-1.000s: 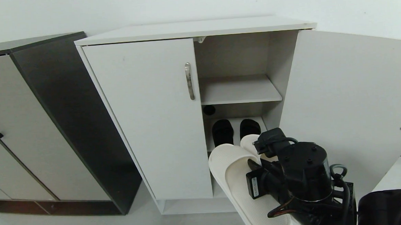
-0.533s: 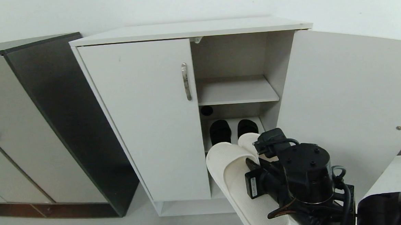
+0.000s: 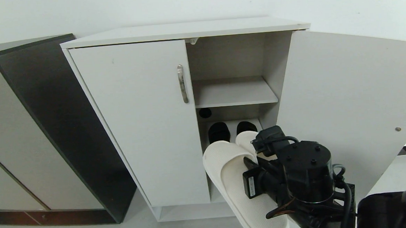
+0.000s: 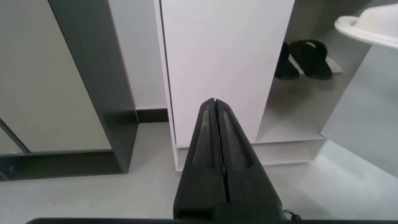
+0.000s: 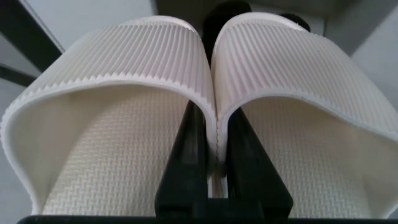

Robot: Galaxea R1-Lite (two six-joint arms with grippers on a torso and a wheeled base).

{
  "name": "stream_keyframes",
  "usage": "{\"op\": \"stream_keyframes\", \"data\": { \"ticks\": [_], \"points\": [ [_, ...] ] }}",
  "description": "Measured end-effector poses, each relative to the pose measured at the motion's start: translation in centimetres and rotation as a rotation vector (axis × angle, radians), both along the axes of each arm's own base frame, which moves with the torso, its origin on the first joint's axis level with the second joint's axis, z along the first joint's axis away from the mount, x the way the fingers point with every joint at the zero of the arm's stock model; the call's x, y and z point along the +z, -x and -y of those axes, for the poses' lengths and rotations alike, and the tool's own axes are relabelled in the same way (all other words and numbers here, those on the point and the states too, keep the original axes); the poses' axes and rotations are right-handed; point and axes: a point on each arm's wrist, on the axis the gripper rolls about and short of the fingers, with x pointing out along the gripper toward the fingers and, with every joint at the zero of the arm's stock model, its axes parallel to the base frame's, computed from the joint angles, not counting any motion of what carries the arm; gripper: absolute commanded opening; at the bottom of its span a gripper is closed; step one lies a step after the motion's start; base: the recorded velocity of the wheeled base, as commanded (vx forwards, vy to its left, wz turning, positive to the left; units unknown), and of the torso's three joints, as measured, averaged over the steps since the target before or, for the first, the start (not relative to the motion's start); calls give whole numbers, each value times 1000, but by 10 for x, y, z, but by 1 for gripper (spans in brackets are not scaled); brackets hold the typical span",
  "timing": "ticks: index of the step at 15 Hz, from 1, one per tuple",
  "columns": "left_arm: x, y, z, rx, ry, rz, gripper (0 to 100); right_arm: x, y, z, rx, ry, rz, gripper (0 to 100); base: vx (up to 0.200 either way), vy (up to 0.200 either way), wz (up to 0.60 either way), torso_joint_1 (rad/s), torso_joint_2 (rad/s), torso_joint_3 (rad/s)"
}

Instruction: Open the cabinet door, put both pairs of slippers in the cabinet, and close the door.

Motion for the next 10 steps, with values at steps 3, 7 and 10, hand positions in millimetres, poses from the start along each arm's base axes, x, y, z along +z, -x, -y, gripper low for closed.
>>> {"op": "stream_keyframes", "data": {
  "ticks": [3,7,10],
  "points": [
    [0,0,0,0,-1,0,0,13,-9,-13,-68,17,-67,0,0,0,0,0,0,0],
    [0,0,0,0,-1,1,0,47,-21,-32,-239,6,-24,0,0,0,0,0,0,0],
    [0,0,0,0,-1,1,0,67,-27,-44,-275,-4,-5,0,0,0,0,0,0,0]
  ]
}}
